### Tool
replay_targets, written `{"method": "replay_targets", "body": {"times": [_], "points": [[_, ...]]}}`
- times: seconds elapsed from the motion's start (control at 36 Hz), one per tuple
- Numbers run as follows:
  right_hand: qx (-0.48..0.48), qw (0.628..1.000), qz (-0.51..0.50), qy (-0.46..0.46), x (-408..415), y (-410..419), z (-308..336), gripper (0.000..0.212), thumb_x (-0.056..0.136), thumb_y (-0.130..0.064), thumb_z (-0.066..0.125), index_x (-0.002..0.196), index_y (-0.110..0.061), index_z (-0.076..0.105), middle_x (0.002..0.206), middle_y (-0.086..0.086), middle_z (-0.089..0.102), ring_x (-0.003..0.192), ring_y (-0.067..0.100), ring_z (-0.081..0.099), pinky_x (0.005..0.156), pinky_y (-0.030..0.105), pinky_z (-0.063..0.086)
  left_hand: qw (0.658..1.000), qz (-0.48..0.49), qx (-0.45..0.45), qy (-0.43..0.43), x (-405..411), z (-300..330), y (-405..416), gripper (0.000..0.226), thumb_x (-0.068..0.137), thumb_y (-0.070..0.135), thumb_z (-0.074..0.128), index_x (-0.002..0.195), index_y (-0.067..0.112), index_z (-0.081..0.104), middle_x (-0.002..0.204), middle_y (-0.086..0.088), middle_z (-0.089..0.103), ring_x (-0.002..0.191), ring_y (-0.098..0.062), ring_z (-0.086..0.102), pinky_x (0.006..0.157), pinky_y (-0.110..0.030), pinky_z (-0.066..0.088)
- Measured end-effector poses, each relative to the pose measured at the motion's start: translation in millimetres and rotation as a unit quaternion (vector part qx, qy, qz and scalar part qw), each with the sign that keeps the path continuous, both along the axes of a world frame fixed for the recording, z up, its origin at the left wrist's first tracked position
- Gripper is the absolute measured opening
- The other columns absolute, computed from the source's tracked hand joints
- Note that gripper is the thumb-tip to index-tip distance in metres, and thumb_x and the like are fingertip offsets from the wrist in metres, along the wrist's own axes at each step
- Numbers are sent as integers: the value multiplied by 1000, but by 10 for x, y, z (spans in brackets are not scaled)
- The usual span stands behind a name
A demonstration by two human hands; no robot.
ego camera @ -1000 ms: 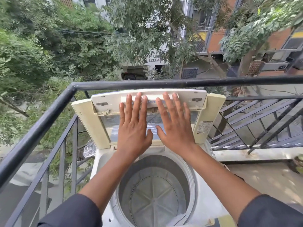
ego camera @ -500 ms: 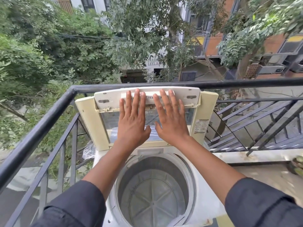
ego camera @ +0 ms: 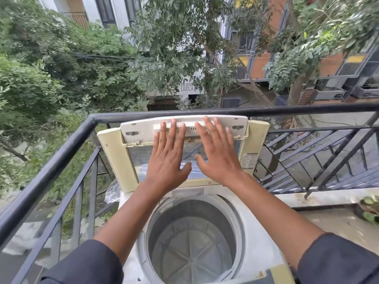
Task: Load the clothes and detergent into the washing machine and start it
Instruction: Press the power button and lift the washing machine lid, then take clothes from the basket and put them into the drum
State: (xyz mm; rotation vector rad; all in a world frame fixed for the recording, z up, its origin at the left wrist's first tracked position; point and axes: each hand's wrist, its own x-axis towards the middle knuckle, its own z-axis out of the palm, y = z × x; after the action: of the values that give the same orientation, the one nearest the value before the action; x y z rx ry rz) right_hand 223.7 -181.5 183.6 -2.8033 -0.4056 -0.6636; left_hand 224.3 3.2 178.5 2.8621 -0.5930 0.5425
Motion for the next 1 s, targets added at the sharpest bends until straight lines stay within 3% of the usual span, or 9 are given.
{"method": "replay_targets", "body": {"times": [0.42,0.64,0.83,1.0], "points": [[8,999,-44,-18,-307,-98,-34,88,90,-38,66,164,-22,21,174,5,13,161,27,7,127,55,15,996,-50,-79,2,-295,-213,-28,104,92,39,61,168,15,-6,175,-11,-17,161,-33,-19,132,-53,2],[13,996,-92,6,-549,-118,-233,84,93,-45,60,164,-23,20,173,4,17,160,27,13,126,56,19,989,-102,-93,54,-396,-425,-108,103,90,37,61,169,15,-2,176,-10,-14,162,-32,-17,132,-53,2],[39,989,-142,3,-814,-298,-445,81,91,-45,63,161,-19,31,169,7,28,157,30,24,124,53,23,975,-177,-88,104,-452,-511,-349,92,94,42,52,169,21,3,177,-3,-6,162,-30,-18,132,-52,6],[101,979,-175,25,-1049,-725,-624,72,92,-44,60,156,-21,38,161,3,41,147,27,39,118,48,35,956,-233,-99,151,-459,-643,-784,88,92,38,57,168,18,16,176,-6,13,164,-29,2,132,-50,15]]}}
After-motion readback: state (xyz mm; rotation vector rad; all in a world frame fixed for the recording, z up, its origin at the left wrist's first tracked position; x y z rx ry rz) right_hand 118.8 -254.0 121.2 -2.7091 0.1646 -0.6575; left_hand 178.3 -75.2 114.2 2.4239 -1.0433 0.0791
